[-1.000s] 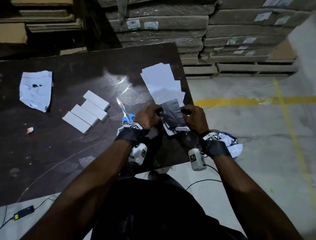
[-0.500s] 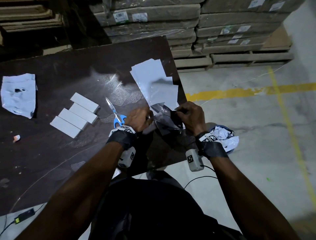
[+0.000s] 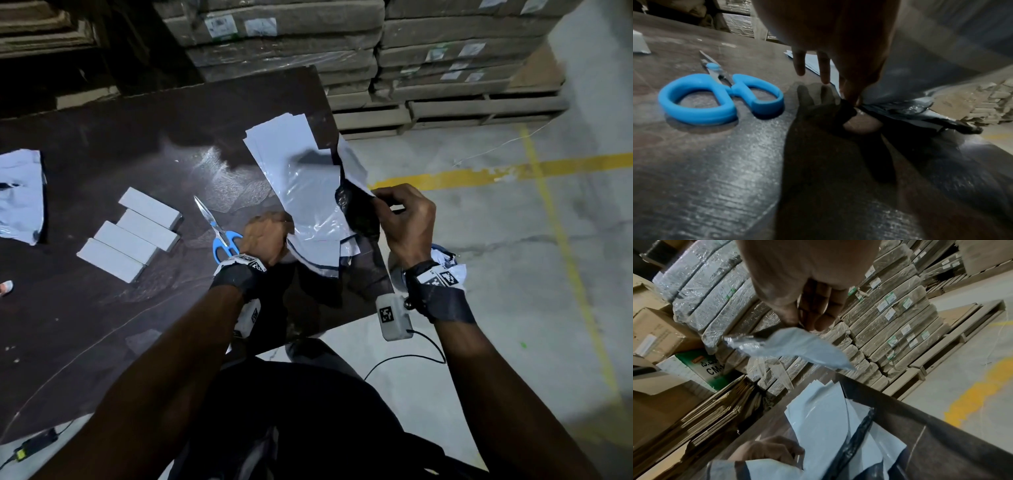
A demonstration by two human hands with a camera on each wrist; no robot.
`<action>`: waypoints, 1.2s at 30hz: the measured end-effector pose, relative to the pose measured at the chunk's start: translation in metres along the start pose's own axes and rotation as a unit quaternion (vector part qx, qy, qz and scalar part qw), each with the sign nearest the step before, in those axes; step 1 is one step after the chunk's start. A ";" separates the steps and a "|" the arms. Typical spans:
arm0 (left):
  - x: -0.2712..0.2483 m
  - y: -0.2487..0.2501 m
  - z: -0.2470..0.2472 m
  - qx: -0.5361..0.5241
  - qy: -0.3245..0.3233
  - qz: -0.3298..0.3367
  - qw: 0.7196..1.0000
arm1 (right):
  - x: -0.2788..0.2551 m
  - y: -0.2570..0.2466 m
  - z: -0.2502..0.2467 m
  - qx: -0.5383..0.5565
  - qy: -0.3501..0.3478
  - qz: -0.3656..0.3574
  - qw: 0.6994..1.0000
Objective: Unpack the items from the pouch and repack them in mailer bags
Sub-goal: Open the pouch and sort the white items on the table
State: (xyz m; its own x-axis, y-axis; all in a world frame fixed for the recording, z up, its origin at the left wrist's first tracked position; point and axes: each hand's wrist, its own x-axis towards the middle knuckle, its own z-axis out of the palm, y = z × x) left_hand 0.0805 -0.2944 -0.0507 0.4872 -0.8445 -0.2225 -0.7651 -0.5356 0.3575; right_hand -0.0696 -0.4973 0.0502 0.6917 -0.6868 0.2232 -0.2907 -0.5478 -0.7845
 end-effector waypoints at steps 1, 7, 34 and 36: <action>0.000 0.001 0.002 -0.003 0.020 -0.007 1.000 | 0.002 -0.002 -0.002 0.001 0.002 0.005 1.000; 0.003 0.018 0.001 -0.037 0.042 -0.011 0.998 | 0.000 -0.012 -0.007 0.031 -0.021 0.014 0.999; -0.279 -0.104 -0.130 -0.417 0.281 -0.317 0.804 | -0.129 -0.214 0.196 0.060 -0.316 -0.245 0.915; -0.301 -0.122 -0.147 -0.357 0.229 -0.306 0.853 | -0.131 -0.227 0.212 -0.001 -0.352 -0.361 0.864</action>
State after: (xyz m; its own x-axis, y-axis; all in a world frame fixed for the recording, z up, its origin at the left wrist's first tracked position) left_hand 0.0891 0.0259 0.1054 0.9413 -0.2311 -0.2460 0.0618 -0.5984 0.7988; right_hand 0.0462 -0.1817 0.0768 0.9236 0.2937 0.2465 0.3835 -0.7129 -0.5872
